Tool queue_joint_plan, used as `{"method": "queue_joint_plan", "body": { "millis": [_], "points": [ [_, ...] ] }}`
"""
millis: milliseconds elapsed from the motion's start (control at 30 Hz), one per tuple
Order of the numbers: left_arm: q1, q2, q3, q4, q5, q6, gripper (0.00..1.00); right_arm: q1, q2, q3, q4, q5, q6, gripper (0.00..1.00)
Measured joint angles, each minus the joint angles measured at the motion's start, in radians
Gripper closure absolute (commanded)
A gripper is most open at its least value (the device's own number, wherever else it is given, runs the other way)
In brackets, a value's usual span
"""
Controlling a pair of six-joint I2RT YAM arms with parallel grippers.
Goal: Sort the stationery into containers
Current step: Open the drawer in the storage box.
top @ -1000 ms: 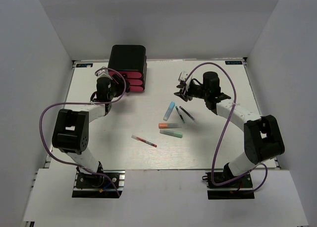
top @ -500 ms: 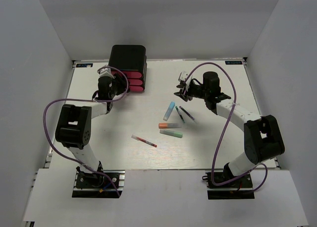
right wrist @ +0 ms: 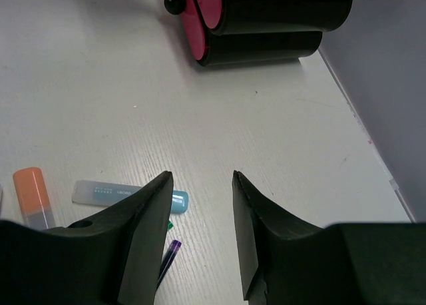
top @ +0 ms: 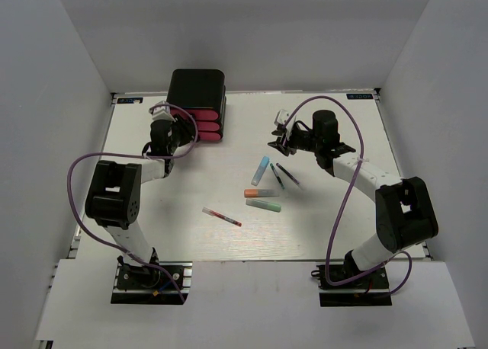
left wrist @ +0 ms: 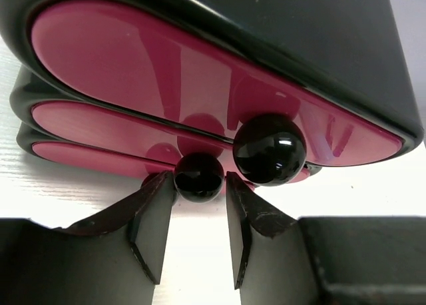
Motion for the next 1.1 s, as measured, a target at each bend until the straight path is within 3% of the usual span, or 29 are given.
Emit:
{"method": "queue_joint_plan", "body": {
  "millis": [100, 300, 500, 867, 1100],
  "points": [
    [-0.002, 0.004, 0.000, 0.010, 0.001, 0.002, 0.53, 0.000, 0.000, 0.000, 0.000, 0.000, -0.003, 0.53],
    [-0.002, 0.036, 0.002, 0.009, 0.023, 0.006, 0.43, 0.000, 0.000, 0.000, 0.000, 0.000, -0.012, 0.53],
    [-0.002, 0.046, 0.003, -0.005, 0.037, 0.015, 0.43, 0.000, 0.000, 0.000, 0.000, 0.000, -0.017, 0.53],
    [-0.002, 0.049, 0.025, -0.008, 0.025, 0.020, 0.46, 0.000, 0.000, 0.000, 0.000, 0.000, -0.021, 0.53],
    [-0.003, 0.053, 0.040, -0.009, 0.015, 0.019, 0.54, 0.000, 0.000, -0.007, -0.001, 0.004, -0.022, 0.53]
  ]
}}
